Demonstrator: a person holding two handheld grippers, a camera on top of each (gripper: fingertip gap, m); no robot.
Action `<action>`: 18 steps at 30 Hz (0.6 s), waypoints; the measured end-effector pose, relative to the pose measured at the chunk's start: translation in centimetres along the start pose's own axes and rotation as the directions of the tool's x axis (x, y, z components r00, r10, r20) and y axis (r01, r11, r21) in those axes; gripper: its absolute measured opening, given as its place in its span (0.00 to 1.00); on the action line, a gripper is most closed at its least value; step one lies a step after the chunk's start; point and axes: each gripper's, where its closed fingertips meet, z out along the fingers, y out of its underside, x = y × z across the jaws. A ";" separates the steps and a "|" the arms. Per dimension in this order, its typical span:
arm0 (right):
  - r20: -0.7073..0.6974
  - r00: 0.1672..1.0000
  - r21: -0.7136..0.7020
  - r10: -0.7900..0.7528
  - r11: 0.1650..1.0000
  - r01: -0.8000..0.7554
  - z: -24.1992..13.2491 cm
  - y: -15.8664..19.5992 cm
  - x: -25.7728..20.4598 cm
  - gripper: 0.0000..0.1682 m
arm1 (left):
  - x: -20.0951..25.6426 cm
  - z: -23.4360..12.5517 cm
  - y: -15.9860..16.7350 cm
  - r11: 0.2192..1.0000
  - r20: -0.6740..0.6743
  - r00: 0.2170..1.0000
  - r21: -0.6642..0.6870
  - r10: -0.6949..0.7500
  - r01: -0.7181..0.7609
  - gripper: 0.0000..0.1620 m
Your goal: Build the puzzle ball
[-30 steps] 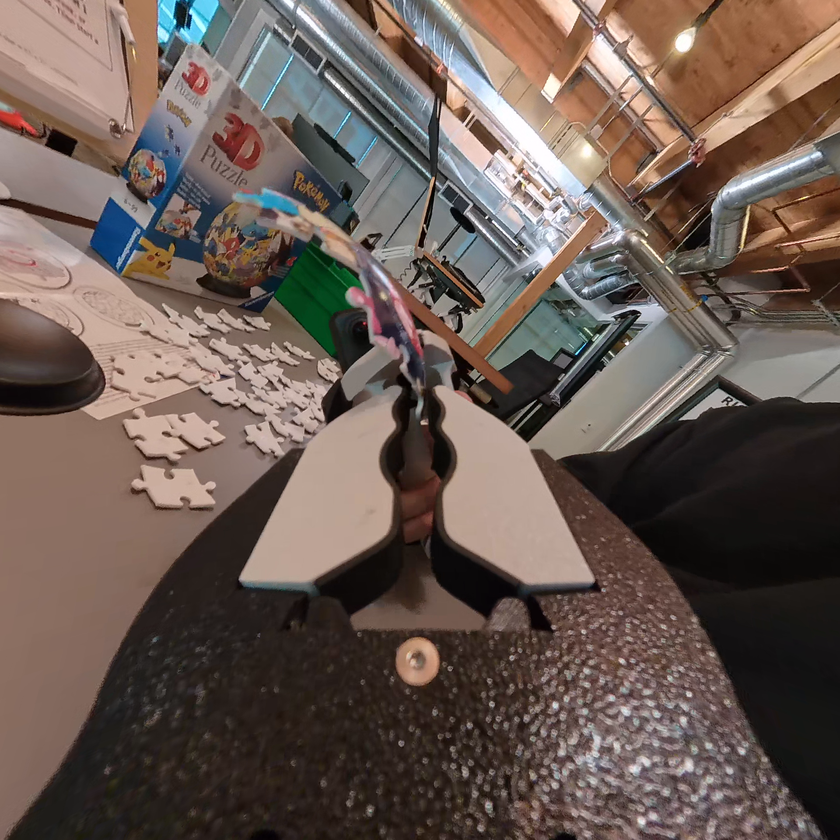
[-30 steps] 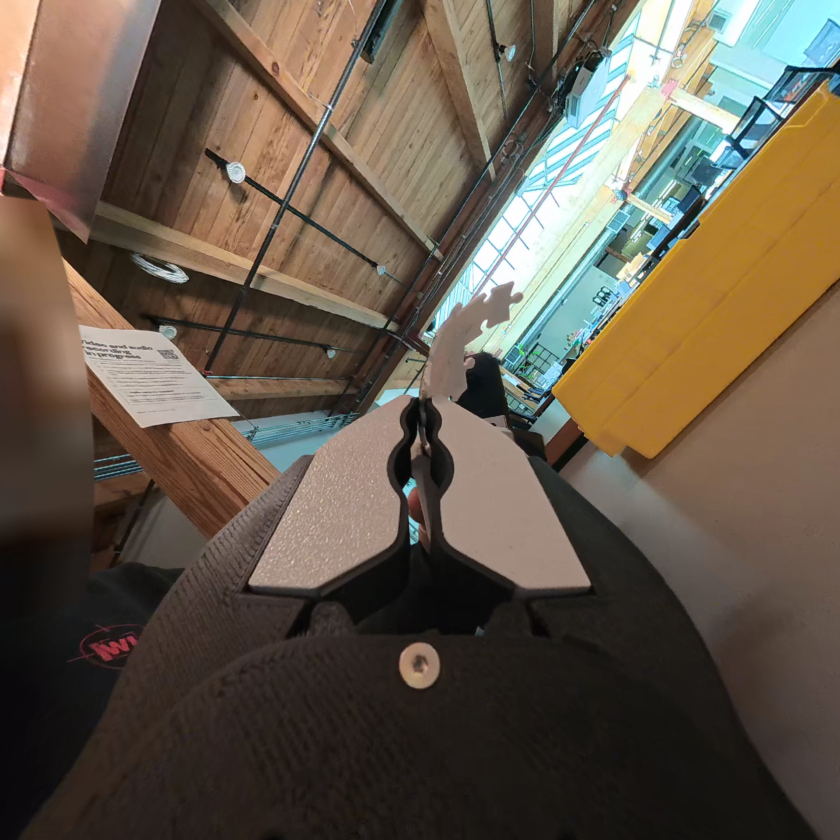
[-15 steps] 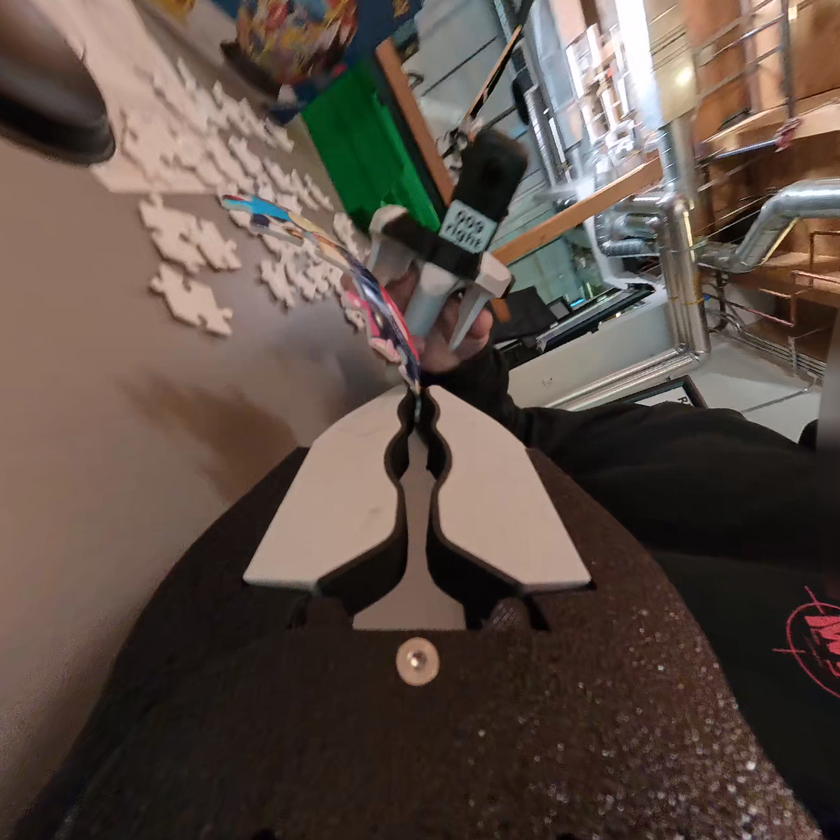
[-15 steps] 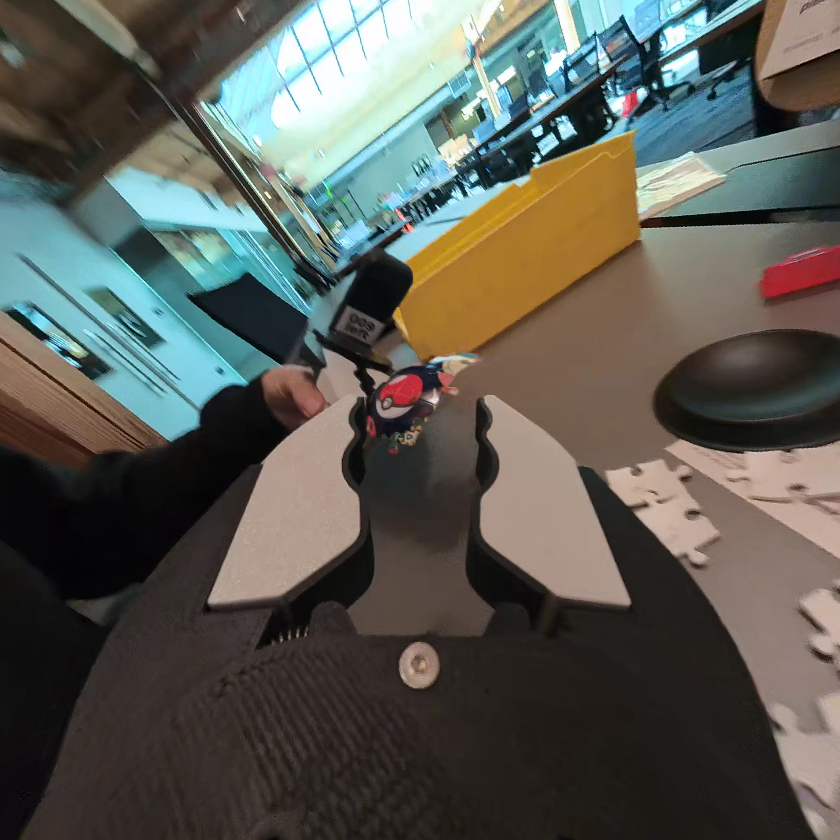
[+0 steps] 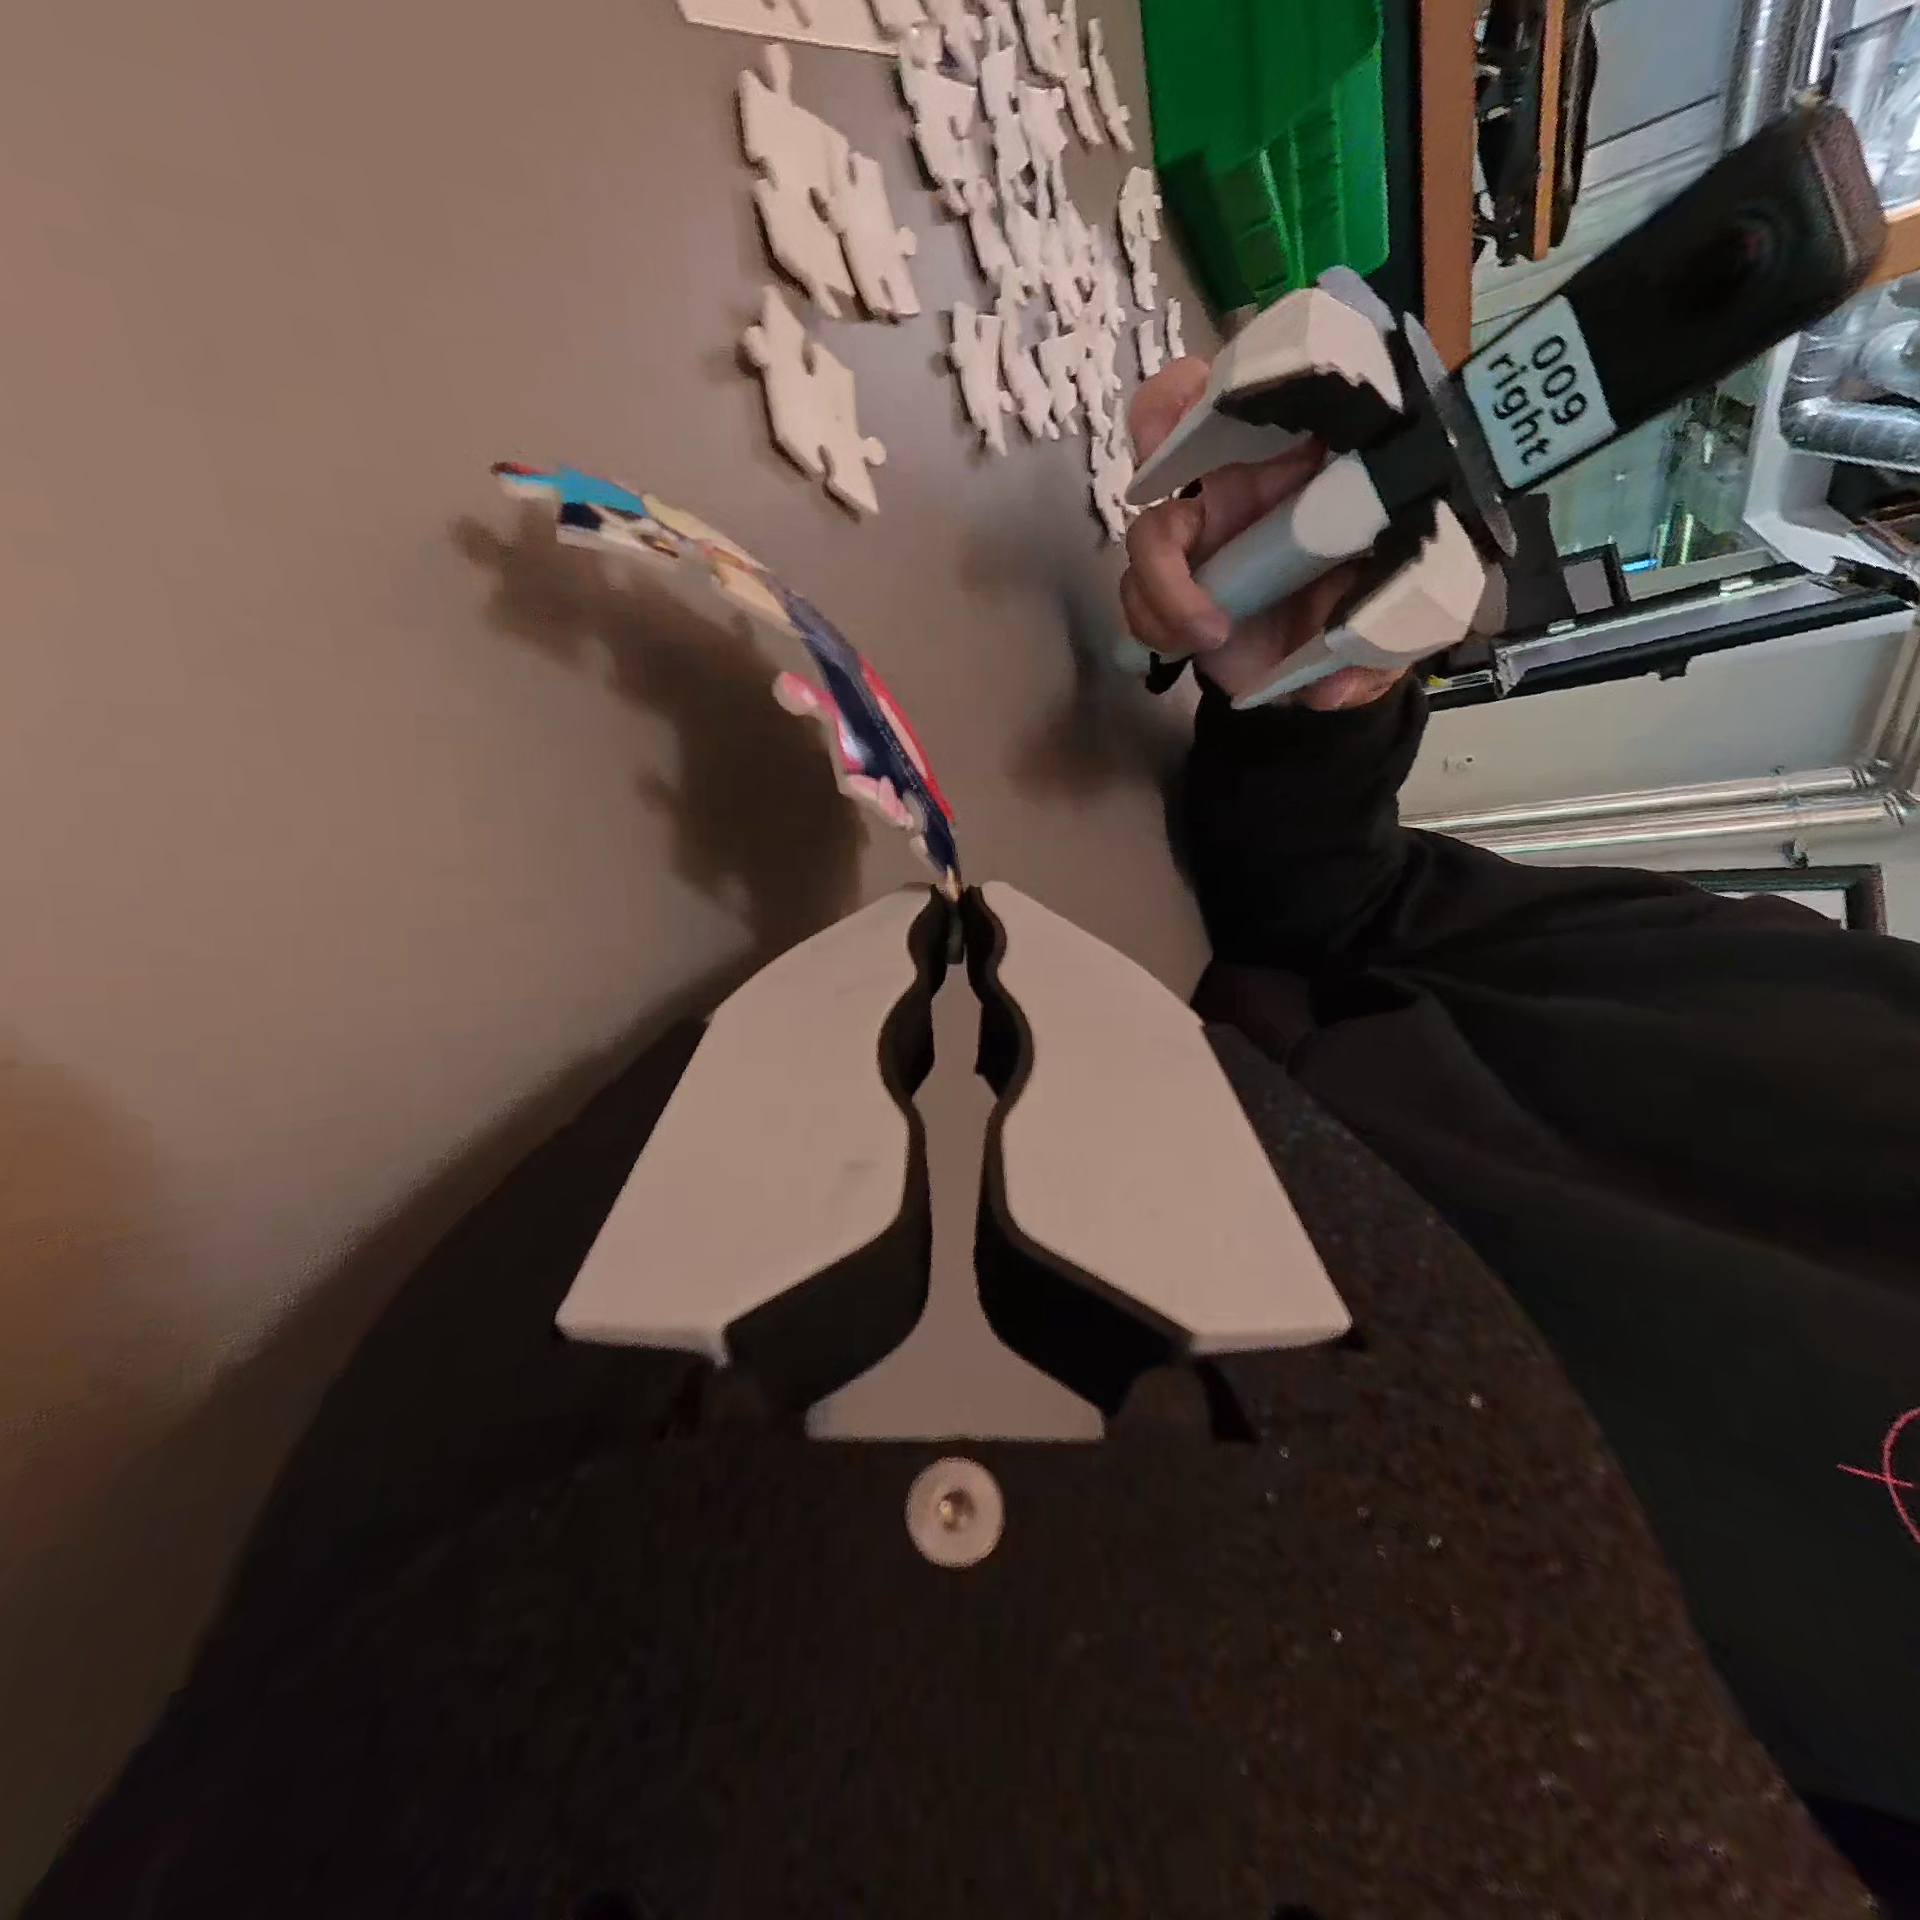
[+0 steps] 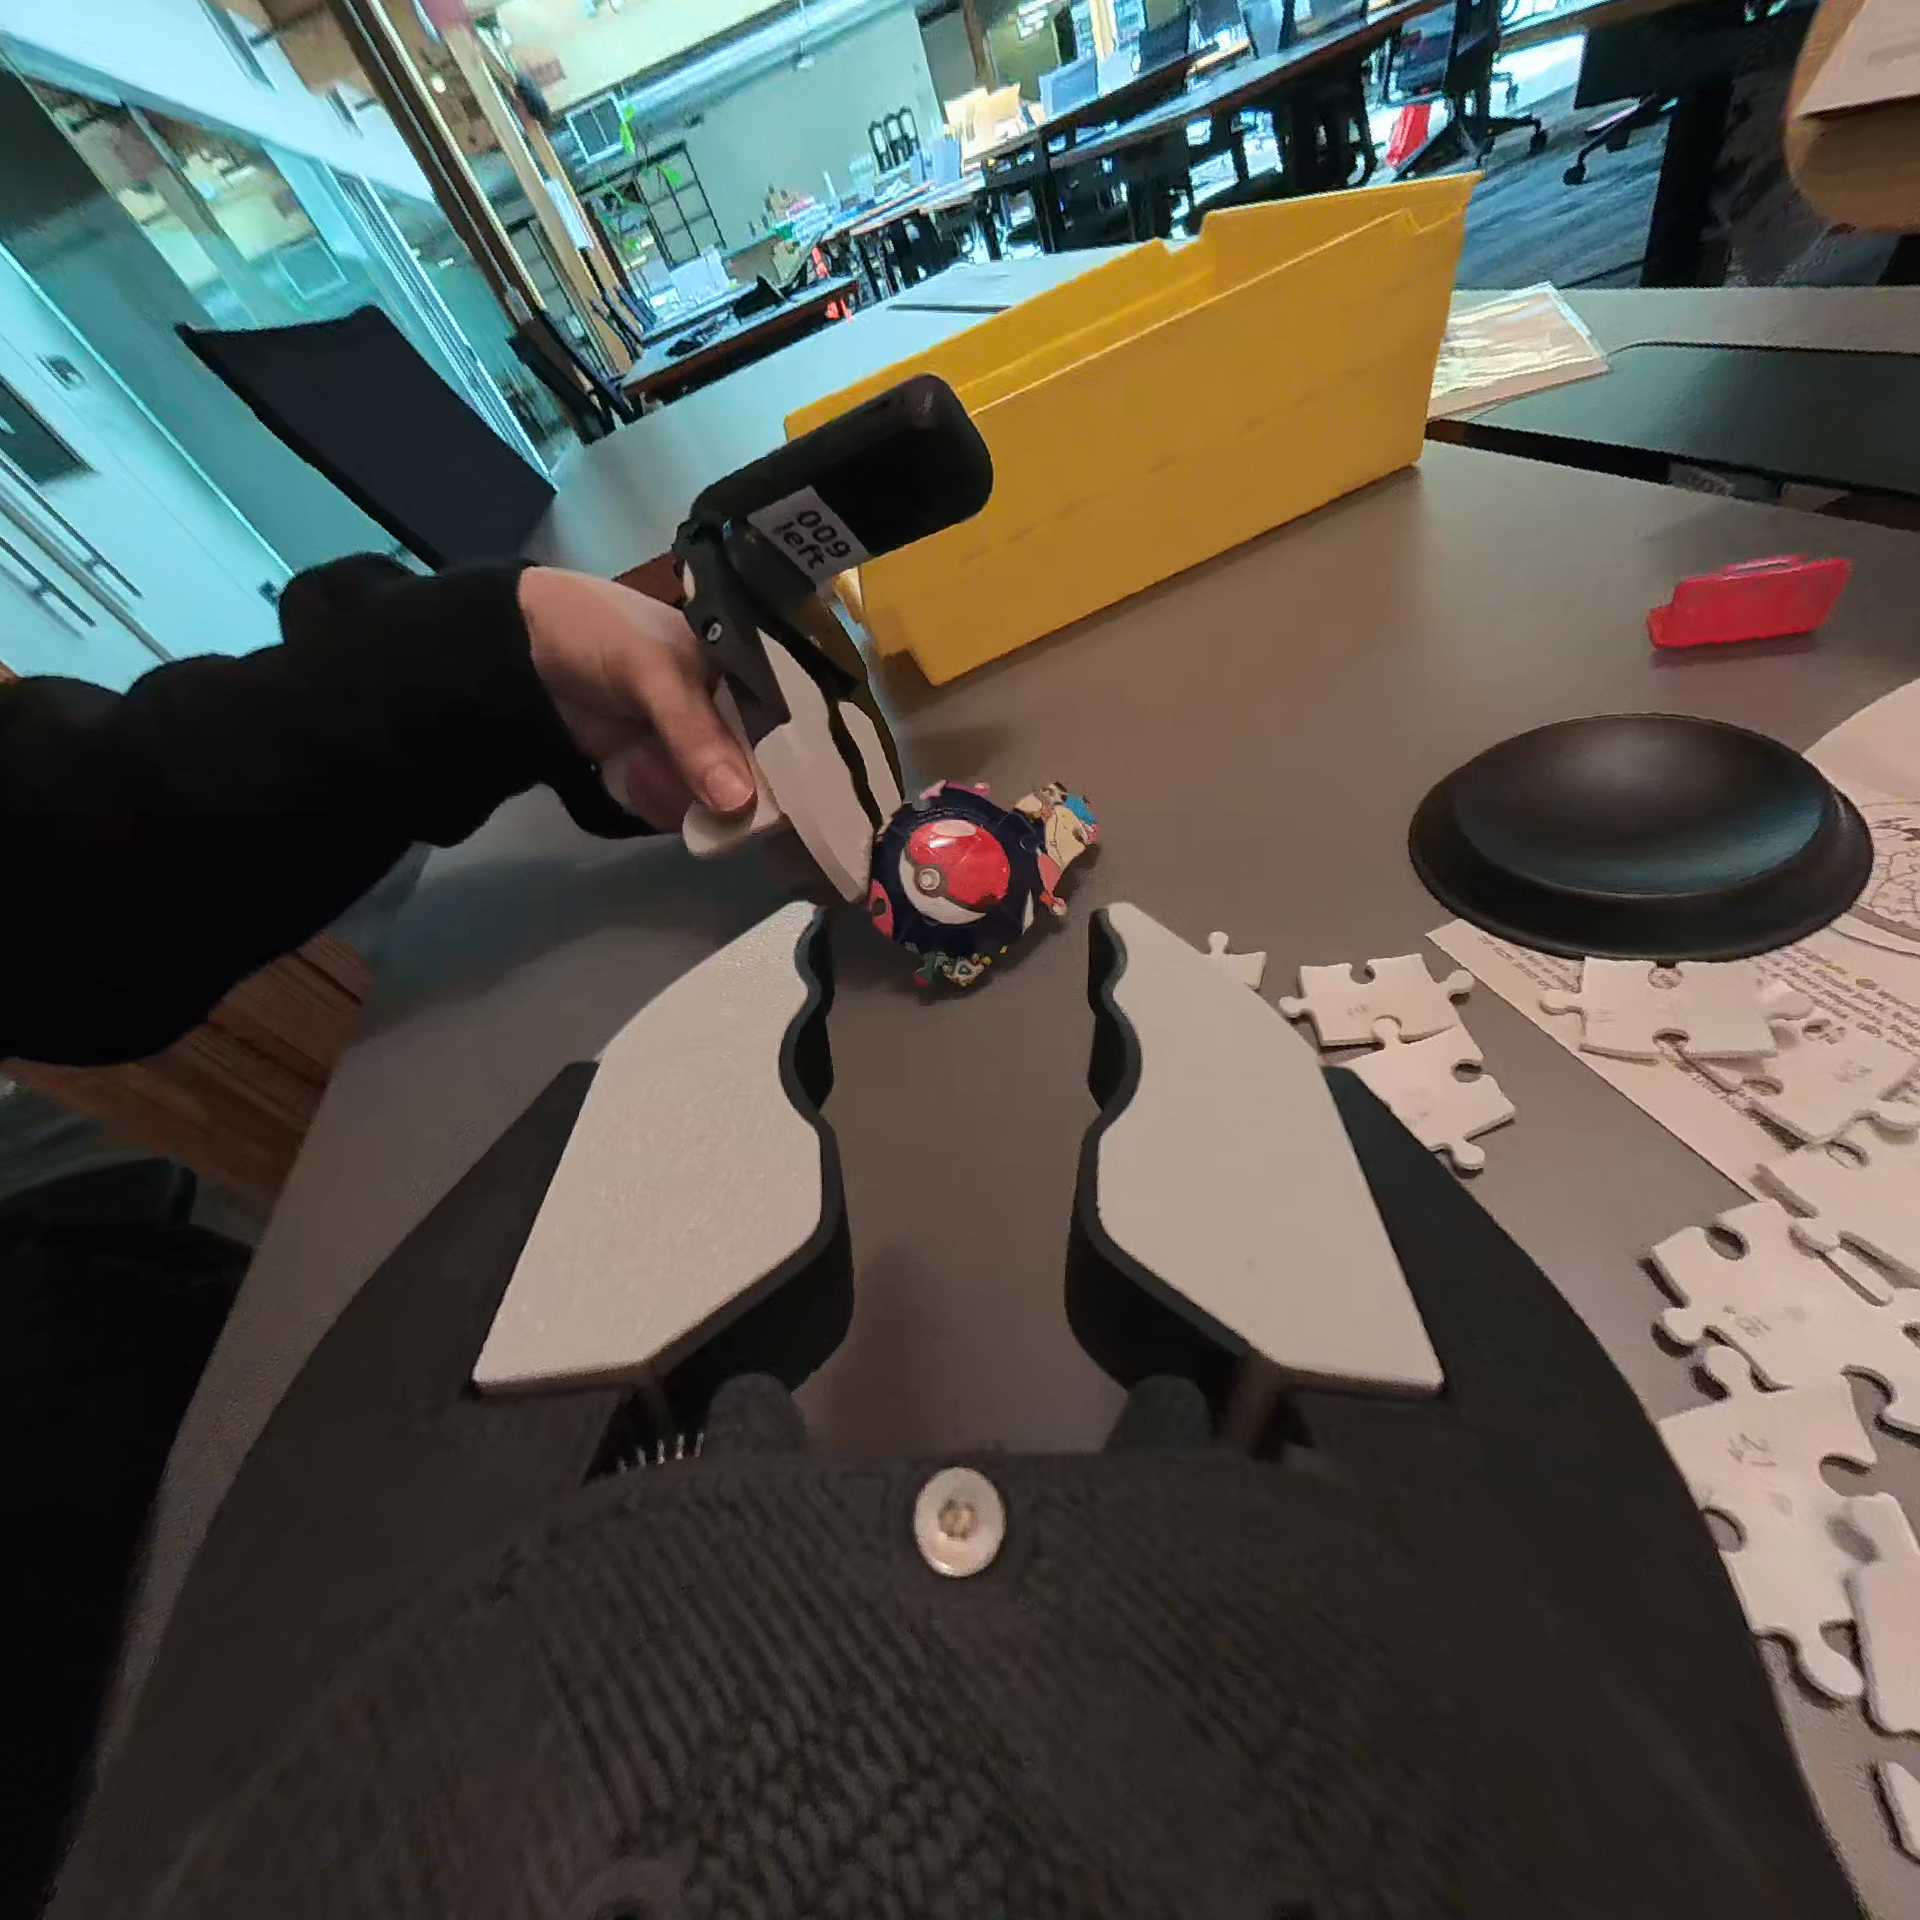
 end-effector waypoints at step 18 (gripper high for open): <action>-0.040 0.999 -0.021 -0.033 0.999 0.032 0.0 0.5 0.5 0.30 | -2.1 -1.8 0.4 0.999 0.153 0.988 0.037 -0.029 0.023 0.18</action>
